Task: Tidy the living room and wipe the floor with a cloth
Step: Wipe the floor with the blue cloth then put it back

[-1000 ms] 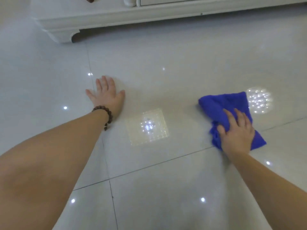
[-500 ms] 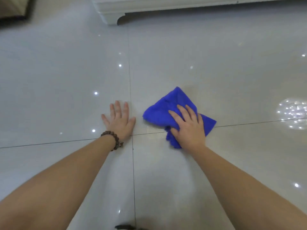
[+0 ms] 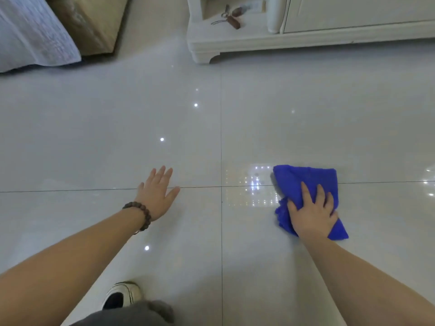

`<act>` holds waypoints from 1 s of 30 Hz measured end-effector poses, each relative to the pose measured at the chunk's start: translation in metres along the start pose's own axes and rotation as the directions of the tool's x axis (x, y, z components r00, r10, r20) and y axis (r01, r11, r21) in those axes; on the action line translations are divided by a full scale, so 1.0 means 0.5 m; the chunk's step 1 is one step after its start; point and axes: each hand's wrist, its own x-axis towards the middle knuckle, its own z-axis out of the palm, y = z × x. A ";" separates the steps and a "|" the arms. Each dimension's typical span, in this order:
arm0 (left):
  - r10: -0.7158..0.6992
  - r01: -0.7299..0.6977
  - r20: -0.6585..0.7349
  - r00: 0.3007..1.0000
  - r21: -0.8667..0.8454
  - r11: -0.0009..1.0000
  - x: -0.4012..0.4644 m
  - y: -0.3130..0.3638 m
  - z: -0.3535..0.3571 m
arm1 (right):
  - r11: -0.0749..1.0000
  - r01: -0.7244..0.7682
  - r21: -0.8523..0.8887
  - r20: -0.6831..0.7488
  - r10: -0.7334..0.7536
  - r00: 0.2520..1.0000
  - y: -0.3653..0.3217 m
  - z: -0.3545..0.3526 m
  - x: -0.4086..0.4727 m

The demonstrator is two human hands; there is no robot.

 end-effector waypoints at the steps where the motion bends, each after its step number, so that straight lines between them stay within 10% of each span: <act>1: -0.002 0.002 -0.007 1.000 0.012 1.000 0.024 -0.011 0.018 | 1.000 -0.013 -0.020 -0.023 0.013 1.000 0.002 0.007 0.009; 8: 0.007 0.003 -0.067 0.998 0.149 0.989 0.160 -0.101 0.146 | 0.962 -0.197 0.188 -0.228 0.238 0.944 -0.175 0.070 0.038; 16: 0.130 -0.105 -0.220 0.967 0.125 0.987 0.237 -0.157 0.156 | 0.836 0.533 -0.126 -0.178 -0.548 0.817 -0.430 0.192 -0.109; 19: 0.158 -0.133 -0.259 0.953 0.112 0.985 0.236 -0.159 0.164 | 0.998 0.035 0.058 -0.326 -0.014 0.945 -0.251 0.143 -0.042; 21: 0.167 -0.141 -0.283 0.945 0.110 0.984 0.239 -0.161 0.169 | 0.879 -0.368 0.303 -0.258 0.448 0.856 -0.185 0.096 -0.023; 23: 0.175 -0.151 -0.275 0.945 0.108 0.983 0.247 -0.166 0.170 | 0.807 -0.468 0.361 -0.236 0.564 0.792 -0.257 0.107 -0.024; 26: 0.161 -0.143 -0.287 0.944 0.083 0.986 0.245 -0.168 0.176 | 0.991 0.022 0.133 -0.386 0.032 0.922 -0.486 0.191 -0.096; 30: 0.075 -0.080 -0.295 0.953 -0.004 0.997 0.248 -0.170 0.178 | 0.810 0.578 -0.097 -0.217 -0.584 0.782 -0.546 0.197 -0.084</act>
